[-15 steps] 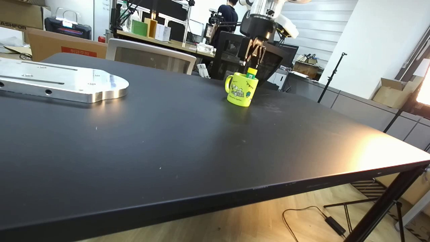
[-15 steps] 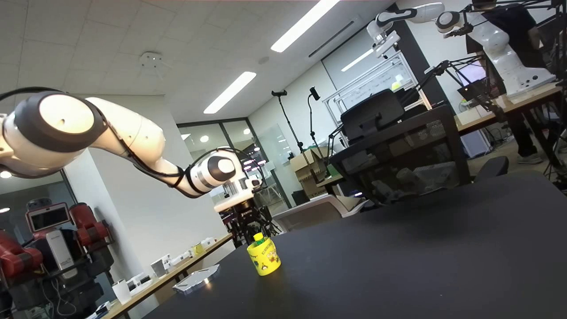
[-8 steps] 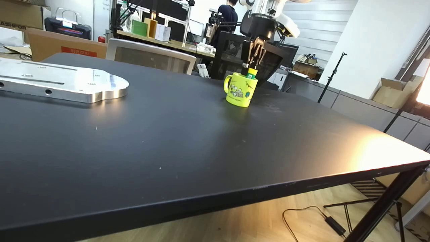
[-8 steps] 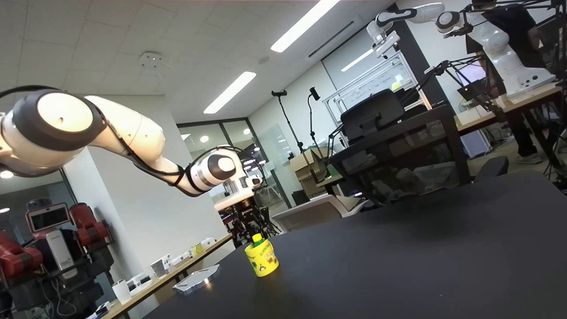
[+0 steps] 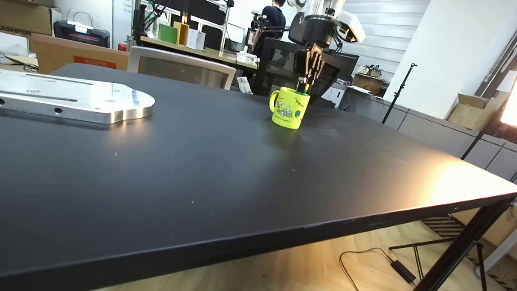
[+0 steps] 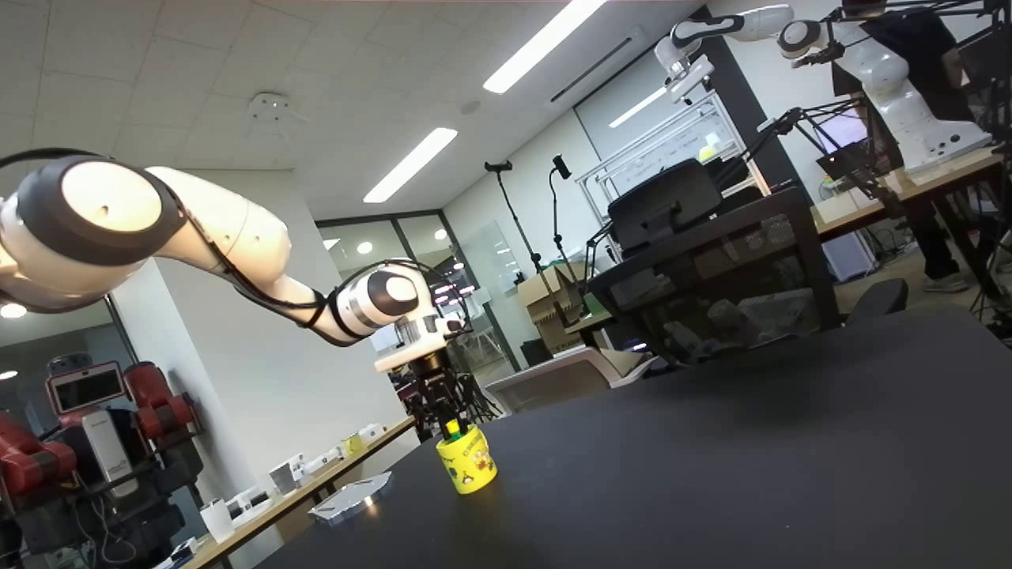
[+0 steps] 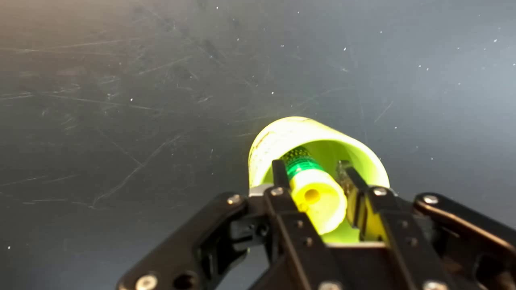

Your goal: Remove the object from the cup and put it on the table

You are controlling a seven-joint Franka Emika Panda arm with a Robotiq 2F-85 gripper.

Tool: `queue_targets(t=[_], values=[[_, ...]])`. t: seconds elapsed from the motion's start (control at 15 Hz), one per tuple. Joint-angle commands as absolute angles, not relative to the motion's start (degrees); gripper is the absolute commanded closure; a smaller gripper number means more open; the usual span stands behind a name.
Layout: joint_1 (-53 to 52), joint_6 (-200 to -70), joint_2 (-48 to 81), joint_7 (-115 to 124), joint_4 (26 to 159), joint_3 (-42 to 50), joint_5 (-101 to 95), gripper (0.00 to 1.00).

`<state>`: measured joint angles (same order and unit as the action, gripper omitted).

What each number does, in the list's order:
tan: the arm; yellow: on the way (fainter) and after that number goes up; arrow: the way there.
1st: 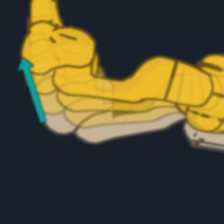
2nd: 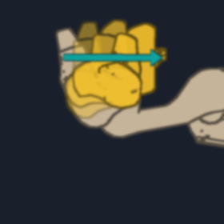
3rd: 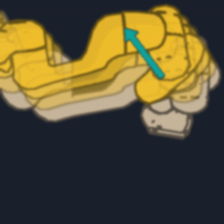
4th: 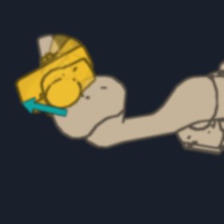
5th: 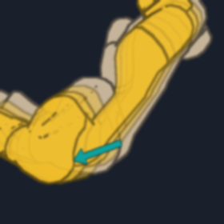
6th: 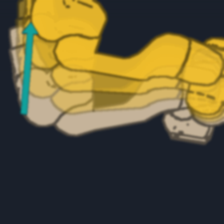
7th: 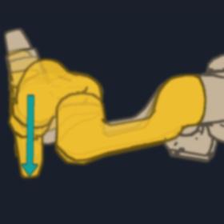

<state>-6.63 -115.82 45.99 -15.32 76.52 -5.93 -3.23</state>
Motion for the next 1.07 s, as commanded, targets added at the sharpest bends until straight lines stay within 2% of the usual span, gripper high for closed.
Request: queue_targets(t=[0.0, 0.33, 1.0], values=[[-6.4, -113.5, 43.6, -14.3, 78.2, -6.4, -2.8, 0.91], [-6.4, -115.6, 38.6, -15.2, 81.4, -6.7, -3.5, 0.91], [-4.0, -119.5, 18.7, -19.7, 95.9, -5.1, -7.0, 0.91]])
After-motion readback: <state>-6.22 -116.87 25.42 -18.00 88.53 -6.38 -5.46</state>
